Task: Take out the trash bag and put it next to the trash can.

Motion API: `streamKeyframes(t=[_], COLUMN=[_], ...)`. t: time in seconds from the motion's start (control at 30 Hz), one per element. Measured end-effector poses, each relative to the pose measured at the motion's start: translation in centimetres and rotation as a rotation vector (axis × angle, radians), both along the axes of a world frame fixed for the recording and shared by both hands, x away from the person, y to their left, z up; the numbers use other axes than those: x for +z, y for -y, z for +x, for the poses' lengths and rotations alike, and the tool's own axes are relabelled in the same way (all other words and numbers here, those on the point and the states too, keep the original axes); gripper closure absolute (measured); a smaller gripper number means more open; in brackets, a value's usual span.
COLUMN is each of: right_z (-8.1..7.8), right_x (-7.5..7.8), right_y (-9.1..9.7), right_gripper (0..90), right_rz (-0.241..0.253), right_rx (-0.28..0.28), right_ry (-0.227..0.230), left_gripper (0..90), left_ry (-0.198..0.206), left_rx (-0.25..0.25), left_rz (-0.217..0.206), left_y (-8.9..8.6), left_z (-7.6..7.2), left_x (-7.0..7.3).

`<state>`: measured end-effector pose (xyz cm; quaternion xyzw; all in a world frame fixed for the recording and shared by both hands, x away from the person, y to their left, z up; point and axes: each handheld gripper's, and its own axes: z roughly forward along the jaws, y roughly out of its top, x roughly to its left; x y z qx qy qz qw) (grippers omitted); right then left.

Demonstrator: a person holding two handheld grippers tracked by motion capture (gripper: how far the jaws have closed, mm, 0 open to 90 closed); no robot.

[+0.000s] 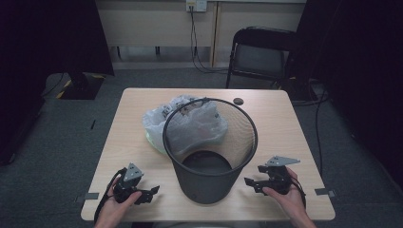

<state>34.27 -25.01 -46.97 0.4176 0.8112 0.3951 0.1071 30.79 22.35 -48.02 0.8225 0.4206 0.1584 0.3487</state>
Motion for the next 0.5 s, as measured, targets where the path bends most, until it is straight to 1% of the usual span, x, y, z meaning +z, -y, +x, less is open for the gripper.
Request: streamKeyframes(t=[0.03, 0.07, 0.13, 0.17, 0.2, 0.23, 0.3, 0.33, 0.4, 0.47, 0.5], right_z=[0.2, 0.3, 0.7, 0.8, 0.9, 1.0, 1.0, 1.0, 1.0, 1.1, 1.2], right_x=[-0.4, -0.8, -1.4, -1.7, -1.8, -1.9, -2.0, -2.1, -2.4, -2.5, -2.6], right_y=[0.0, 0.0, -0.1, -0.2, -0.3, -0.4, -0.5, -0.6, -0.9, -1.0, -0.9], right_gripper=[17.4, 16.0, 16.2, 16.4, 16.3, 16.3, 16.1, 15.9, 13.9, 12.3, 11.2], right_rz=[-0.023, -0.046, -0.102, -0.120, -0.136, -0.151, -0.156, -0.164, -0.182, -0.174, -0.173], right_rx=[-0.019, -0.054, -0.092, -0.111, -0.129, -0.146, -0.158, -0.165, -0.183, -0.197, -0.198], right_ry=[-0.009, -0.024, -0.037, -0.045, -0.037, -0.032, -0.011, 0.000, 0.023, 0.029, 0.034], left_gripper=[15.7, 15.7, 15.8, 15.7, 14.9, 15.4, 14.2, 12.7, 4.7, 0.1, 0.0], left_ry=[-0.014, -0.018, -0.015, -0.016, -0.020, -0.019, -0.014, -0.009, -0.005, -0.006, -0.004], left_rx=[0.001, 0.000, 0.005, 0.002, 0.002, 0.000, -0.003, 0.003, 0.009, 0.013, 0.009], left_rz=[0.010, 0.031, 0.063, 0.073, 0.057, 0.054, 0.049, 0.046, 0.045, 0.045, 0.043], left_y=[0.0, -0.1, -0.1, 0.0, -0.1, -0.1, -0.1, -0.1, -0.1, -0.1, -0.1], left_z=[0.1, 0.2, 0.4, 0.6, 0.7, 0.9, 1.1, 1.2, 1.5, 1.6, 1.7], left_x=[-0.4, -0.6, -1.0, -1.2, -1.2, -1.3, -1.4, -1.5, -1.8, -1.9, -2.0])
